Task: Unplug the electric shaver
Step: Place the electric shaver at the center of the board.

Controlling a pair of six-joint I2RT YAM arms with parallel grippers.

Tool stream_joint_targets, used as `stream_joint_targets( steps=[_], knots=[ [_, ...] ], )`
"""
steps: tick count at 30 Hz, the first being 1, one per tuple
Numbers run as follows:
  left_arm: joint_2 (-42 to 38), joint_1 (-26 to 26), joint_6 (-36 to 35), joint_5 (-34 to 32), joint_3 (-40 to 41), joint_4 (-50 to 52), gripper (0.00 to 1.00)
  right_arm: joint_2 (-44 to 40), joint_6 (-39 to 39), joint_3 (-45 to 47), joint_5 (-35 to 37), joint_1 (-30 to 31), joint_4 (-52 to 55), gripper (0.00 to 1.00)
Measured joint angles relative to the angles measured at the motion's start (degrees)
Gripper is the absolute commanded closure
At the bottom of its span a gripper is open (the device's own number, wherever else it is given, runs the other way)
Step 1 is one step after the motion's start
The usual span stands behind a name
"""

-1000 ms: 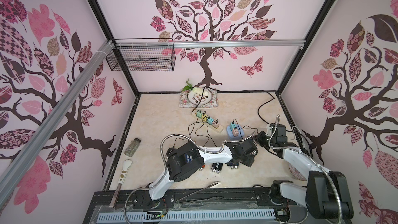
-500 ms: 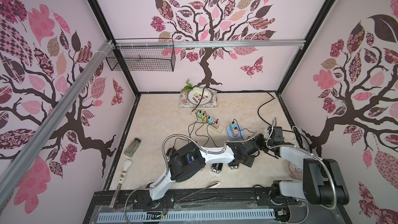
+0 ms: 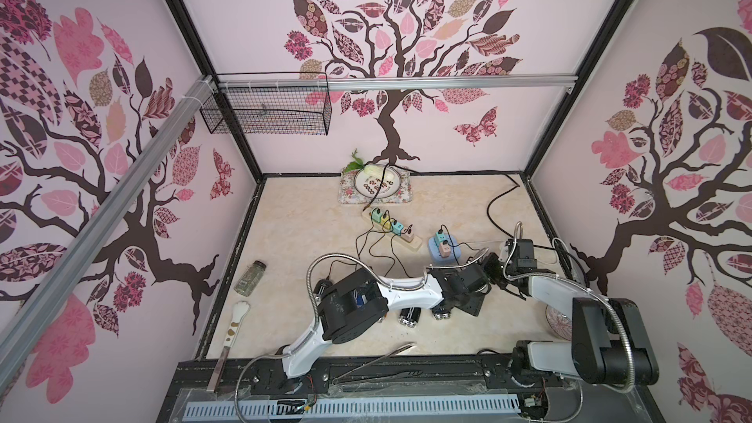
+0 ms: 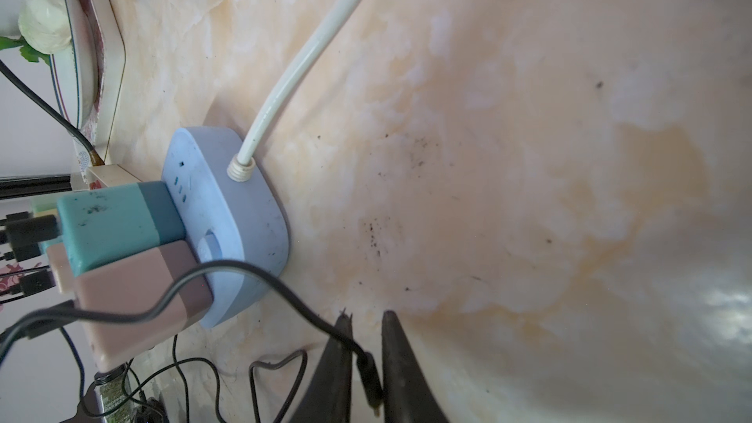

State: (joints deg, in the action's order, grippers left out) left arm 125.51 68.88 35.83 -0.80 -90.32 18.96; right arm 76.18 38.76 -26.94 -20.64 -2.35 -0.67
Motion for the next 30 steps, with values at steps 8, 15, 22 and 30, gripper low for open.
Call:
stream_joint_targets(
  steps=[8,15,22,30],
  knots=[
    [-0.87,-0.07,0.2,0.04,0.35,-0.48,0.29,-0.2,0.09,0.0,0.31,-0.04,0.42,0.49],
    [-6.86,-0.35,-0.02,0.24,2.34,-2.99,0.29,-1.86,-0.04,0.0,0.7,-0.02,2.27,0.32],
    [-12.61,-1.77,-0.24,-0.31,6.88,-4.26,0.31,-8.48,-0.02,-0.04,1.36,-0.02,5.77,0.28],
    [-18.1,-5.99,-0.24,-3.32,12.9,-3.89,0.41,-14.12,-2.45,-2.82,1.73,0.02,11.23,0.41]
  ],
)
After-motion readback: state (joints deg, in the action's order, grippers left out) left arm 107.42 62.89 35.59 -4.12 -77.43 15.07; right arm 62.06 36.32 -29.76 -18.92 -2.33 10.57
